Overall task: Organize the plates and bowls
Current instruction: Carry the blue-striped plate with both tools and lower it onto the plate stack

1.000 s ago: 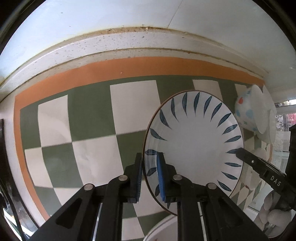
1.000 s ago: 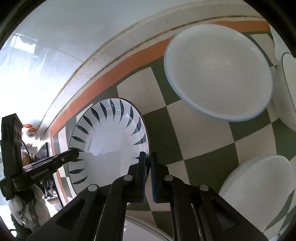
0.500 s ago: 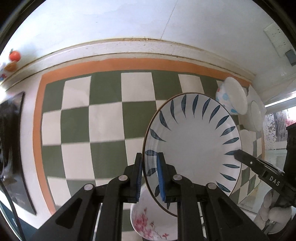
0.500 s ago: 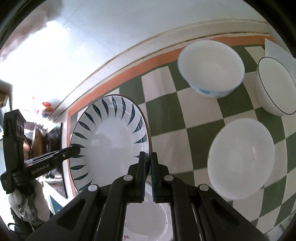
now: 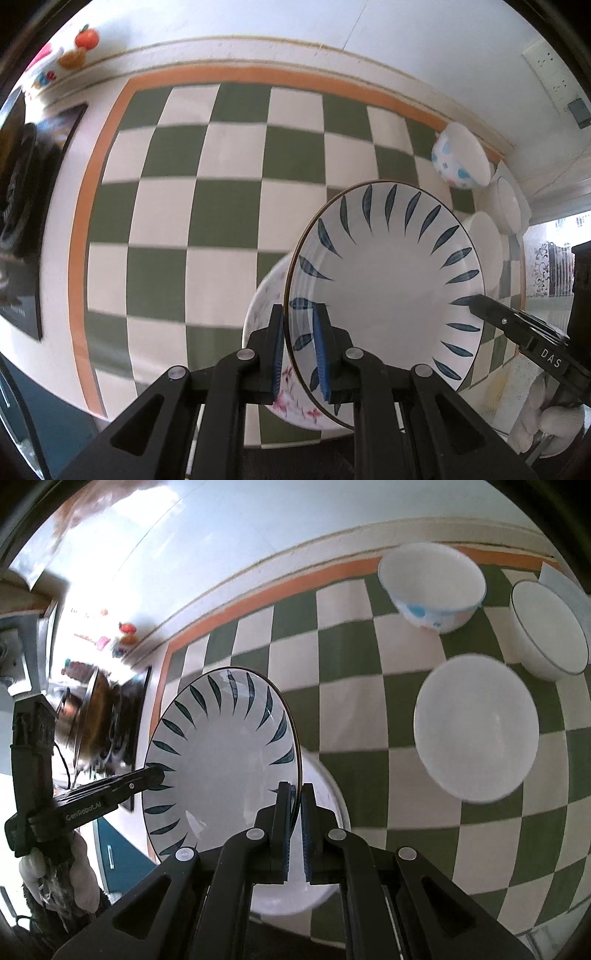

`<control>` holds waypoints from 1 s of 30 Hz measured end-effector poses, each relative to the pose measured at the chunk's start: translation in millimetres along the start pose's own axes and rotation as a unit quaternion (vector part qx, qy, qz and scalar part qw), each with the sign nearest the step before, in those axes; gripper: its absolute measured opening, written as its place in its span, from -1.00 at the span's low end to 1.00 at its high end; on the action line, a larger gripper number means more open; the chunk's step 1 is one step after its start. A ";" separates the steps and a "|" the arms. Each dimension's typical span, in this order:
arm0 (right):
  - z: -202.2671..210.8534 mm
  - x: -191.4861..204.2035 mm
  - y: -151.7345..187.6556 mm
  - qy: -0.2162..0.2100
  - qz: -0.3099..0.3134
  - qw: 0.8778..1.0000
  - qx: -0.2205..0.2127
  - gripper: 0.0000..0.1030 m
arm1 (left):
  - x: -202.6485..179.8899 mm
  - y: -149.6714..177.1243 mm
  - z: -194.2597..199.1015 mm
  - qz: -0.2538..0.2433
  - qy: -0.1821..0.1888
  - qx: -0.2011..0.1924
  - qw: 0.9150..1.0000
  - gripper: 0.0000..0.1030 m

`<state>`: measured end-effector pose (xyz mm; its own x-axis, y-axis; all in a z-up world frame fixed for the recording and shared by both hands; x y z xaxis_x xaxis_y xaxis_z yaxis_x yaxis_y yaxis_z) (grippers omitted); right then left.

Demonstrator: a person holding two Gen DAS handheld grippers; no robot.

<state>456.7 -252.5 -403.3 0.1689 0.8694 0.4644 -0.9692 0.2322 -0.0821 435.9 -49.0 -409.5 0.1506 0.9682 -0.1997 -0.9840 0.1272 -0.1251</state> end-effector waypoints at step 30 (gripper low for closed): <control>-68.4 -35.8 68.3 0.036 -0.020 0.999 0.024 -0.82 | 12.8 44.4 -59.0 -0.005 -0.035 0.030 0.999 -0.75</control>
<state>396.7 -237.9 -485.9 0.2179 0.8897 0.4011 -0.9687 0.2472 -0.0222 399.8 -43.6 -475.0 0.1559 0.9791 -0.1304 -0.9867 0.1481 -0.0671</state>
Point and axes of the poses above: each gripper's, at about its wrist camera, not at the fingertips, and z roughly against the way its jaws point, x to its left, y to its underside, the point moved 8 cm from there along -z, roughly the way its jaws point, and after that the axes turned 7 degrees about -z, right-handed, at the moved point
